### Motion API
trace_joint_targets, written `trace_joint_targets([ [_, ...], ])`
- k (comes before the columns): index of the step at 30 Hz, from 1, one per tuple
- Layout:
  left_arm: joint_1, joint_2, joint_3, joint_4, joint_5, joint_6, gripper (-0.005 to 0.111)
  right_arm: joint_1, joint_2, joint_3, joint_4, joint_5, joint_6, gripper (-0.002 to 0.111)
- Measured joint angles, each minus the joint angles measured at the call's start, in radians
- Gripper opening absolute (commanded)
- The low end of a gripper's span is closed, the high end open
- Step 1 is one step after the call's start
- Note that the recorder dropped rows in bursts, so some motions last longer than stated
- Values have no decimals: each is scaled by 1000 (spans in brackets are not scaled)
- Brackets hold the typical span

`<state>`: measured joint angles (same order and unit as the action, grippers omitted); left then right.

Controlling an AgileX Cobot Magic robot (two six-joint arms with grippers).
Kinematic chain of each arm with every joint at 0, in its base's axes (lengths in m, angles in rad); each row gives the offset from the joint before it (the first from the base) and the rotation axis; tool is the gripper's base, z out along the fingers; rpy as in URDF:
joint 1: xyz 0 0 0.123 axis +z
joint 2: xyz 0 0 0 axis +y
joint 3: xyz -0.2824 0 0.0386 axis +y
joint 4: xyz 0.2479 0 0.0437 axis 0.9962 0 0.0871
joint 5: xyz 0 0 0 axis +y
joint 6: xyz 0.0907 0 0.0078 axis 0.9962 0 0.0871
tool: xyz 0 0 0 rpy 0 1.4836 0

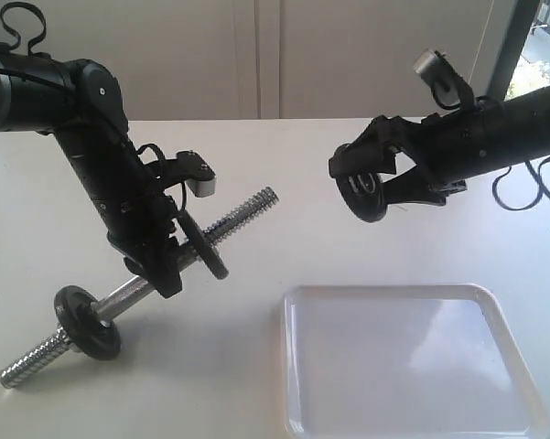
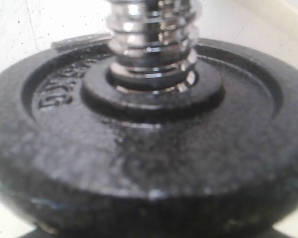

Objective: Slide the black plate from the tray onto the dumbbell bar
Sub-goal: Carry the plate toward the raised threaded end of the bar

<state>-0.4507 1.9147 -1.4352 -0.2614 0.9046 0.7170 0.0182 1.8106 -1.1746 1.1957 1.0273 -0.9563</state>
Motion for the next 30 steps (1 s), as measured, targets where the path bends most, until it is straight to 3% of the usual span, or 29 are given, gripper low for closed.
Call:
trace_joint_targets([
  [7, 0, 0, 0, -9, 3, 2, 0, -2, 140, -44, 180, 123, -72, 0],
  [18, 0, 0, 0, -9, 12, 6, 0, 4, 269, -112, 344, 133, -76, 0],
  [30, 0, 0, 0, -9, 14, 6, 0, 97, 301, -118, 399, 131, -82, 0],
])
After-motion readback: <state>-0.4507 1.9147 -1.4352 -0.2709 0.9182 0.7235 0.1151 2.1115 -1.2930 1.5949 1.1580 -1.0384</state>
